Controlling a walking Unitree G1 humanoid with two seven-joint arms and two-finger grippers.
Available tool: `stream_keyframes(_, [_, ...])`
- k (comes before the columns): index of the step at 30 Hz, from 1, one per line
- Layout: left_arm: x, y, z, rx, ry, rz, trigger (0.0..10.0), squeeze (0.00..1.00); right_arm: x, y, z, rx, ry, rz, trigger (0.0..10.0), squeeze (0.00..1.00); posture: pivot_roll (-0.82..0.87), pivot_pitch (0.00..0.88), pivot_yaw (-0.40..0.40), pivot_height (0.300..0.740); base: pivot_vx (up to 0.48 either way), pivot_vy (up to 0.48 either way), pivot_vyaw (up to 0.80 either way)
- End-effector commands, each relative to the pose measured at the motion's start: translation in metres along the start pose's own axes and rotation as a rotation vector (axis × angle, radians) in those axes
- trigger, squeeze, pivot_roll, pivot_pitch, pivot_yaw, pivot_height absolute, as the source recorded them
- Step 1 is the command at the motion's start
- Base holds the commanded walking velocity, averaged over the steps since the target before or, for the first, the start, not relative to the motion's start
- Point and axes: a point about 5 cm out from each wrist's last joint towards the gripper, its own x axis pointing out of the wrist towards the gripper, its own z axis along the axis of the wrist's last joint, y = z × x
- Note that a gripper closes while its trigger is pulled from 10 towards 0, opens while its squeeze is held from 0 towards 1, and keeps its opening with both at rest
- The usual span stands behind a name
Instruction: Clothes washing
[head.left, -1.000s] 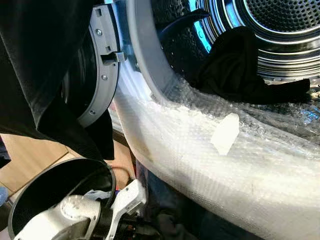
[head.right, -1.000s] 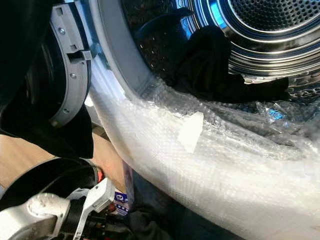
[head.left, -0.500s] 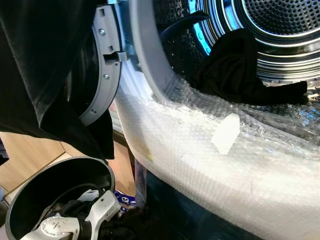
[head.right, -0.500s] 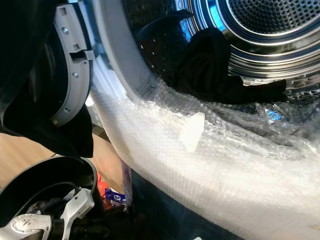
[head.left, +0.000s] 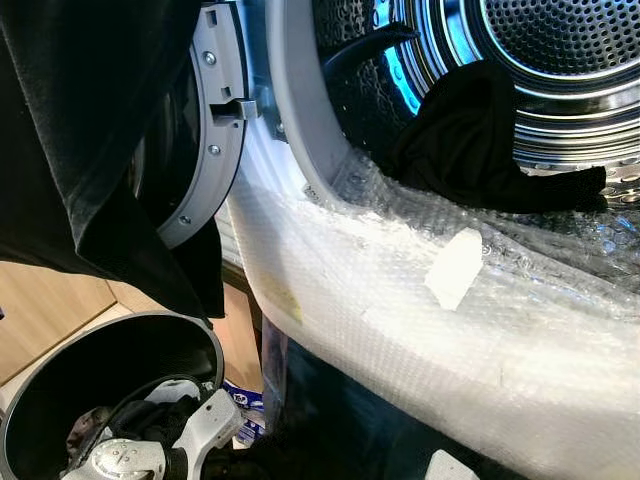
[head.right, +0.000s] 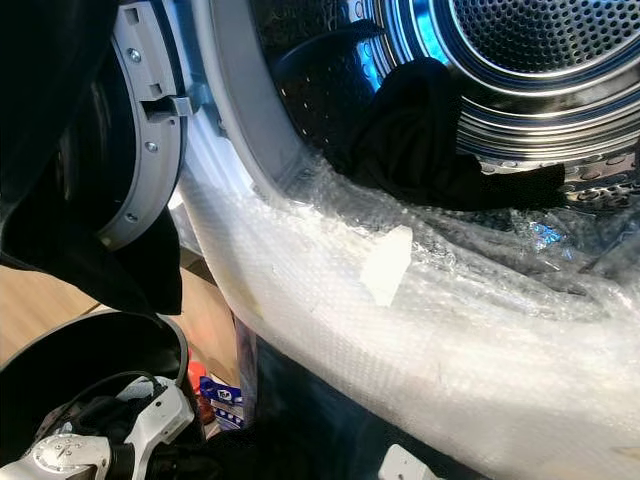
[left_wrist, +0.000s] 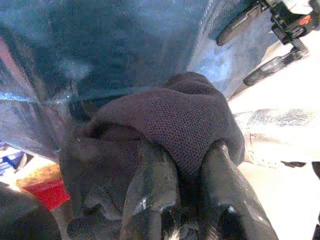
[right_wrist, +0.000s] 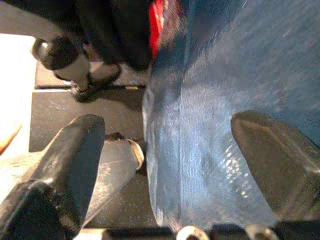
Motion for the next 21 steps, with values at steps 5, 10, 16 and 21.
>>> stream_keyframes(5, [0.008,0.003,0.014,0.079,-0.02,-0.01,0.0,0.0,-0.013,0.009,0.011,-0.022,-0.072,0.162,10.0,1.0,0.0,0.02,-0.004,0.74,0.0,0.0,0.0])
stream_keyframes(10, [0.021,0.0,0.025,0.127,-0.024,-0.054,0.0,0.0,-0.015,0.02,0.023,-0.029,-0.093,0.253,10.0,1.0,-0.01,0.025,-0.002,0.74,0.0,0.0,0.0])
stream_keyframes(16, [0.046,-0.018,0.037,0.189,-0.038,-0.171,0.0,0.0,0.001,0.015,0.043,-0.035,-0.115,0.14,10.0,1.0,-0.01,0.018,-0.005,0.74,0.0,0.0,0.0])
stream_keyframes(21, [0.053,-0.019,0.044,0.206,-0.054,-0.176,0.0,0.0,0.0,0.019,0.052,-0.032,-0.136,0.149,10.0,1.0,-0.01,0.016,-0.006,0.74,0.0,0.0,0.0])
